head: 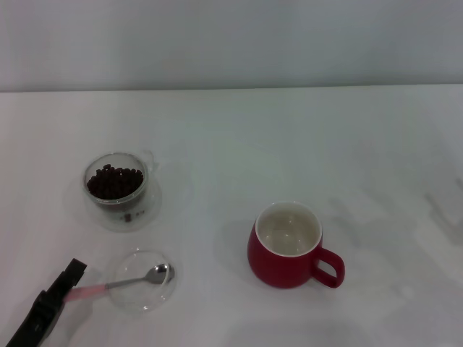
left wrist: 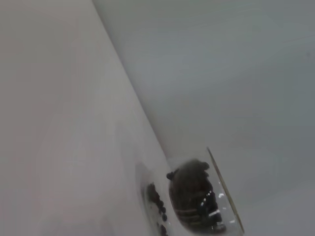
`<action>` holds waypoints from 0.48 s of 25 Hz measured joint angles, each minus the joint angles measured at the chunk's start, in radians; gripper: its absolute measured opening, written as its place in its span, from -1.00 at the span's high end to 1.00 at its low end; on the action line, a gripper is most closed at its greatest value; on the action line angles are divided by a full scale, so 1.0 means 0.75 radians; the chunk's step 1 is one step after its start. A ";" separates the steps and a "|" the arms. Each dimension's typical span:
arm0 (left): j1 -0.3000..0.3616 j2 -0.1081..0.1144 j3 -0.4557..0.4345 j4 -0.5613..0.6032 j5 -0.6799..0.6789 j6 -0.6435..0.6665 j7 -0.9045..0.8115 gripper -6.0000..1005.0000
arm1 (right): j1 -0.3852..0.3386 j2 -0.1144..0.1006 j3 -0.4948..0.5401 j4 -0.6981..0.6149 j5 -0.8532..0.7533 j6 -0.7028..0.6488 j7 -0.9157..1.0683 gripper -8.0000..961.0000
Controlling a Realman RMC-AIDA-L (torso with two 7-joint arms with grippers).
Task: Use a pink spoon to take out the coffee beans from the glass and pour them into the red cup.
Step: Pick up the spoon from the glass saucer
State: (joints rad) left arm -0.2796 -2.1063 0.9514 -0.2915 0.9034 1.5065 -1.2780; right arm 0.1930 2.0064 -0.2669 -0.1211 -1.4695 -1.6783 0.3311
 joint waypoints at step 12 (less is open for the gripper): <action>0.009 0.011 -0.007 0.019 -0.013 -0.005 0.005 0.60 | -0.002 0.000 -0.002 0.000 -0.001 0.008 -0.001 -0.45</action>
State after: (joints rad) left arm -0.2727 -2.0983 0.9464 -0.2771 0.8940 1.5026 -1.2743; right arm 0.1916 2.0064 -0.2684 -0.1211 -1.4702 -1.6723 0.3303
